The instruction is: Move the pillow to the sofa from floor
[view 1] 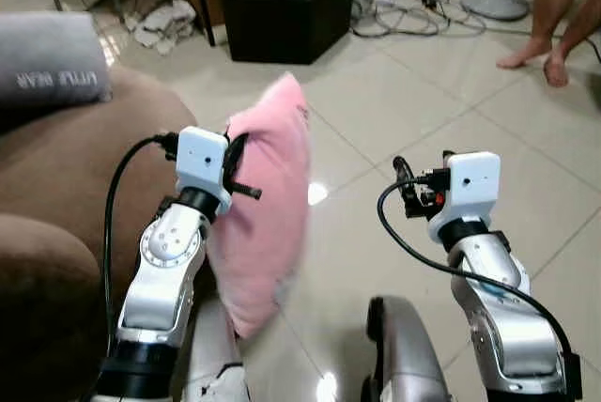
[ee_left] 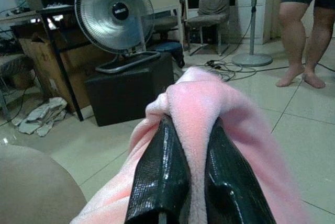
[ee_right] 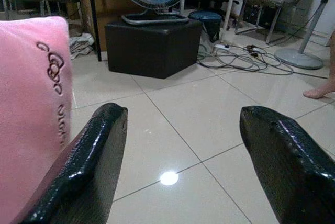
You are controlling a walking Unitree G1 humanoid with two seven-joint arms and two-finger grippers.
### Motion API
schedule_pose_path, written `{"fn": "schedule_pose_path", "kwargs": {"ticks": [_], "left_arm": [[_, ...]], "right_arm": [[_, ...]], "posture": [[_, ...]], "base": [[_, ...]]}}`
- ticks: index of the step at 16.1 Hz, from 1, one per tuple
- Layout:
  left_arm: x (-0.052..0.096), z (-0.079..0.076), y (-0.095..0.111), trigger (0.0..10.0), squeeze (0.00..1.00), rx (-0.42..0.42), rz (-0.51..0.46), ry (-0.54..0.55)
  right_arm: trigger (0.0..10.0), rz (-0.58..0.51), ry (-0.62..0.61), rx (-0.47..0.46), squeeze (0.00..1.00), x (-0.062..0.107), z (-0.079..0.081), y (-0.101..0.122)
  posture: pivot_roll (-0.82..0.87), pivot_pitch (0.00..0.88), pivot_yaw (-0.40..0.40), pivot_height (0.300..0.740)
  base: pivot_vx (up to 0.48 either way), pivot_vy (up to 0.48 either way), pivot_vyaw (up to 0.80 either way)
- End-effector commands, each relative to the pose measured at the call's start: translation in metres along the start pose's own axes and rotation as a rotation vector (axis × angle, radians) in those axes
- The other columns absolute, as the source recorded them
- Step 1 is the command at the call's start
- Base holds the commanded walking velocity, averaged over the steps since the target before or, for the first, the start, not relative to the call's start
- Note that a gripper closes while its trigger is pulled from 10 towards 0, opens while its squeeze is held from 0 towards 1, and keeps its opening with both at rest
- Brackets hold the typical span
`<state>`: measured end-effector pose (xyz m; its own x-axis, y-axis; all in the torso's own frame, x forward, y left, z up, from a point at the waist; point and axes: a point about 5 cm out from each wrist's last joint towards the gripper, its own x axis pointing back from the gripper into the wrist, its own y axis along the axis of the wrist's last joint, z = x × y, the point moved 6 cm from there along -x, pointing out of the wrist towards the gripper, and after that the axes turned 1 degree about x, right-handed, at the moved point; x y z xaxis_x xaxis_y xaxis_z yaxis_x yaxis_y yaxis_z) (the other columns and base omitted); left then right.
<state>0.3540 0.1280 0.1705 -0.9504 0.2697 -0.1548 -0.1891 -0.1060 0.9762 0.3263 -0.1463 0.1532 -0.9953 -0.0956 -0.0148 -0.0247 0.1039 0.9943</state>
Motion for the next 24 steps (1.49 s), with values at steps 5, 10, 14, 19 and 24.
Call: {"fn": "schedule_pose_path", "kwargs": {"ticks": [5, 10, 14, 19, 24], "left_arm": [[-0.008, 0.001, 0.014, 10.0, 0.0, -0.007, -0.024, 0.02], [-0.011, 0.007, 0.015, 10.0, 0.0, -0.002, -0.022, 0.055], [-0.011, 0.007, 0.016, 10.0, 0.0, 0.006, -0.024, 0.055], [-0.014, 0.007, 0.014, 10.0, 0.0, 0.028, -0.016, 0.059], [-0.019, 0.008, 0.014, 10.0, 0.0, 0.016, -0.011, 0.065]], "right_arm": [[10.0, 0.015, -0.026, -0.001, 0.0, -0.001, -0.008, 0.001], [10.0, 0.013, -0.01, -0.002, 0.0, -0.004, -0.003, 0.003], [10.0, 0.014, -0.001, -0.004, 0.0, -0.004, -0.001, 0.003], [10.0, 0.037, -0.038, 0.049, 0.0, -0.005, -0.006, -0.003], [10.0, 0.033, -0.002, 0.086, 0.0, -0.004, 0.002, -0.004]], "posture": [[-0.06, 0.011, 0.038, 0.671], [-0.06, 0.006, 0.033, 0.726], [-0.06, 0.006, 0.034, 0.74], [-0.06, 0.0, 0.031, 0.74], [-0.06, 0.0, 0.036, 0.74]], "base": [[0.0, 0.0, 0.0], [0.0, 0.0, 0.0], [0.0, 0.0, 0.0], [0.137, 0.0, 0.0], [0.405, 0.0, 0.64]]}}
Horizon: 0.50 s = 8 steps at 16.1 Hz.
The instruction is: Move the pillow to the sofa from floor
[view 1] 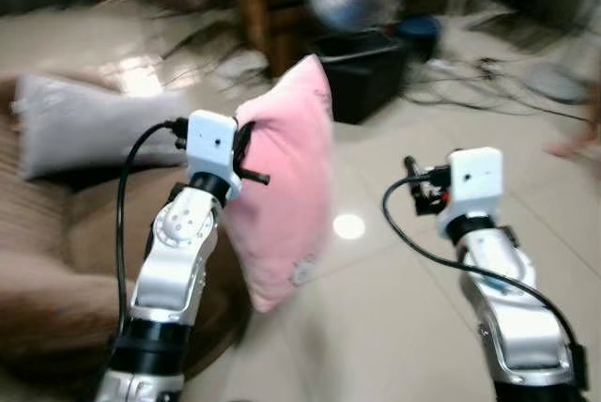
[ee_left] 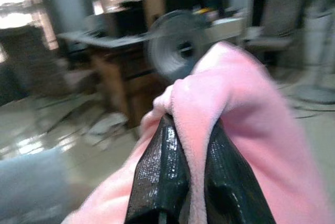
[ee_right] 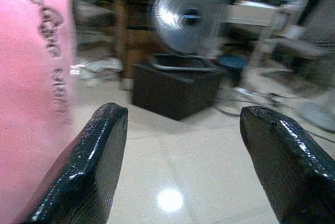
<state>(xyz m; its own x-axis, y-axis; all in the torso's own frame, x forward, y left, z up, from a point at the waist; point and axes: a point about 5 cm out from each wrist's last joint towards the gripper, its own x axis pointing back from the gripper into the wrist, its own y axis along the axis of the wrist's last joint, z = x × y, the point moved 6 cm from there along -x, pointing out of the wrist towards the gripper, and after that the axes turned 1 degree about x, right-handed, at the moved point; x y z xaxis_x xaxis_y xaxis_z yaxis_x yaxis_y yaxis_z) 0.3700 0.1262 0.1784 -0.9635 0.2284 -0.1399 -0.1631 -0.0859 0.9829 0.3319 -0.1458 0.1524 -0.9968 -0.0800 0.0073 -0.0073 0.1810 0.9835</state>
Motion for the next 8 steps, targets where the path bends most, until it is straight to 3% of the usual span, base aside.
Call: {"fn": "schedule_pose_path", "kwargs": {"ticks": [1, 5, 8], "left_arm": [[-0.002, 0.004, 0.009, 10.0, 0.0, -0.01, -0.032, 0.022], [-0.002, 0.004, 0.008, 10.0, 0.0, -0.016, -0.031, 0.019], [0.0, 0.007, 0.005, 10.0, 0.0, -0.025, -0.021, 0.031]], "right_arm": [[10.0, 0.009, 0.014, 0.011, 0.0, 0.001, 0.003, -0.003], [10.0, 0.021, 0.052, 0.022, 0.0, 0.002, 0.009, -0.008], [10.0, 0.042, 0.131, 0.06, 0.0, 0.005, 0.024, -0.015]], "posture": [[-0.06, 0.0, 0.036, 0.74], [-0.06, 0.0, 0.036, 0.74], [-0.06, 0.0, 0.031, 0.74]], "base": [[0.409, 0.0, 0.8], [0.411, 0.0, 0.8], [0.403, 0.0, 0.8]]}}
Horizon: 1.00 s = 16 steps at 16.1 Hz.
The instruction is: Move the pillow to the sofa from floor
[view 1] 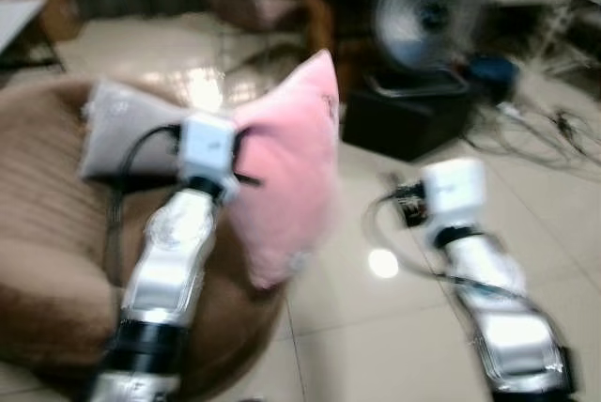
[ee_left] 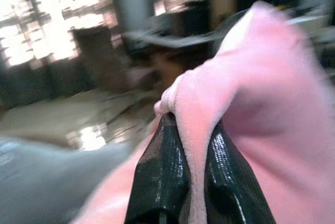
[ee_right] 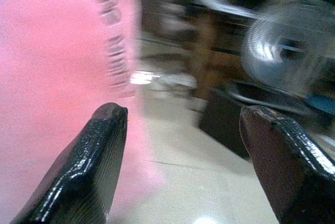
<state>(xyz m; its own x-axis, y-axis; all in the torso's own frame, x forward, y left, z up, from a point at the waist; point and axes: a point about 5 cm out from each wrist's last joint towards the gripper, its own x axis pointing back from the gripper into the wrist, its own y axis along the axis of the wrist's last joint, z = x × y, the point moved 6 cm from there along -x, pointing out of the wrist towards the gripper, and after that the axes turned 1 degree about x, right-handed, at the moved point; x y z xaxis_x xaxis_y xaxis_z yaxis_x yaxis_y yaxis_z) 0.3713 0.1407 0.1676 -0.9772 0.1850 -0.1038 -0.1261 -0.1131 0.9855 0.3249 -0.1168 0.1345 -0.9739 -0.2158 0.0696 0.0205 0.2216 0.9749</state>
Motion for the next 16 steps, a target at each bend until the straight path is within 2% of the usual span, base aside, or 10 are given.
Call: {"fn": "schedule_pose_path", "kwargs": {"ticks": [1, 3, 6, 8, 9, 13, 16], "left_arm": [[-0.002, -0.005, 0.017, 10.0, 0.0, -0.004, -0.059, -0.005], [0.0, -0.004, 0.015, 10.0, 0.0, -0.007, -0.052, -0.004], [0.004, -0.004, 0.01, 10.0, 0.0, -0.004, -0.034, -0.005], [0.002, -0.008, 0.005, 10.0, 0.0, -0.012, -0.002, -0.027], [-0.001, -0.014, -0.002, 10.0, 0.0, -0.035, 0.028, -0.054], [-0.012, -0.021, -0.008, 10.0, 0.0, -0.043, 0.05, -0.078], [-0.017, -0.024, -0.001, 10.0, 0.0, -0.036, 0.013, -0.078]], "right_arm": [[10.0, 0.015, 0.007, 0.031, 0.0, 0.003, -0.004, -0.005], [10.0, 0.02, 0.029, 0.037, 0.0, 0.003, 0.0, -0.006], [10.0, 0.035, 0.082, 0.053, 0.0, 0.006, 0.009, -0.012], [10.0, 0.04, 0.079, 0.04, 0.0, 0.006, 0.009, -0.013], [10.0, 0.047, 0.053, 0.0, 0.0, 0.007, 0.004, -0.014], [10.0, 0.063, 0.031, 0.036, 0.0, 0.008, -0.003, -0.019], [10.0, 0.074, 0.003, 0.039, 0.0, 0.01, -0.008, -0.021]], "posture": [[-0.06, 0.0, 0.029, 0.74], [-0.05, 0.0, 0.029, 0.74], [-0.05, 0.0, 0.027, 0.74], [-0.05, 0.002, 0.029, 0.74], [-0.06, 0.005, 0.034, 0.74], [-0.06, 0.01, 0.045, 0.74], [-0.06, 0.025, 0.047, 0.74]], "base": [[0.394, 0.0, 0.8], [0.379, 0.0, 0.8], [0.0, 0.0, 0.8], [0.0, 0.0, 0.8], [0.0, 0.0, 0.0], [0.0, 0.0, 0.0], [0.0, 0.0, 0.0]]}}
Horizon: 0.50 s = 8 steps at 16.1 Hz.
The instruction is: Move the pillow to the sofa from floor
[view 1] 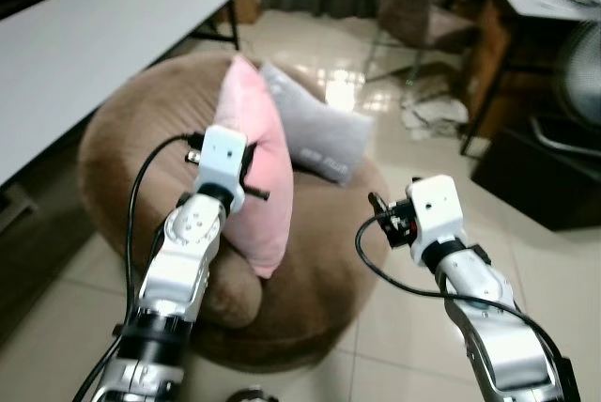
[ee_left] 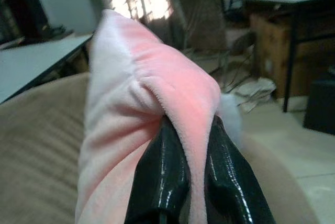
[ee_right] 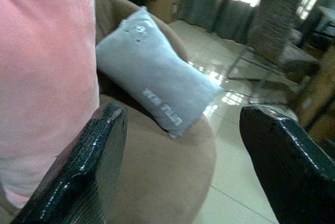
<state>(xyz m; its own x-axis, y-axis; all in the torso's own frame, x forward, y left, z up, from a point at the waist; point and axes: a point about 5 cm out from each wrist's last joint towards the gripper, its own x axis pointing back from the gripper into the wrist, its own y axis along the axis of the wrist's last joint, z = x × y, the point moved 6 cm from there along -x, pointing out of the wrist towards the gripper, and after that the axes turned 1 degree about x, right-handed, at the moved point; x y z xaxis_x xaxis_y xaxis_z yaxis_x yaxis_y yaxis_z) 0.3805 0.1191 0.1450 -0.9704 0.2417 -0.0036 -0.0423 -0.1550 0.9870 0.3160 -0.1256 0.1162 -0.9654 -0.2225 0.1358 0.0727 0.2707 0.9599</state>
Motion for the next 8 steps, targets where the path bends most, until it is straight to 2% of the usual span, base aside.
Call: {"fn": "schedule_pose_path", "kwargs": {"ticks": [1, 5, 8], "left_arm": [[-0.005, -0.001, 0.02, 10.0, 0.0, -0.008, -0.074, -0.005], [-0.004, -0.006, 0.022, 10.0, 0.0, 0.003, -0.078, -0.039], [-0.006, -0.011, 0.031, 10.0, 0.0, 0.041, -0.117, -0.049]], "right_arm": [[10.0, 0.014, -0.025, 0.0, 0.0, 0.001, -0.006, -0.002], [10.0, 0.023, -0.033, -0.008, 0.0, 0.002, -0.005, -0.005], [10.0, 0.027, -0.042, -0.016, 0.0, 0.004, -0.005, -0.005]], "posture": [[-0.06, 0.027, 0.046, 0.74], [-0.07, 0.032, 0.045, 0.74], [-0.07, 0.035, 0.049, 0.74]], "base": [[0.0, 0.0, 0.0], [0.0, 0.0, 0.0], [0.288, 0.0, 0.0]]}}
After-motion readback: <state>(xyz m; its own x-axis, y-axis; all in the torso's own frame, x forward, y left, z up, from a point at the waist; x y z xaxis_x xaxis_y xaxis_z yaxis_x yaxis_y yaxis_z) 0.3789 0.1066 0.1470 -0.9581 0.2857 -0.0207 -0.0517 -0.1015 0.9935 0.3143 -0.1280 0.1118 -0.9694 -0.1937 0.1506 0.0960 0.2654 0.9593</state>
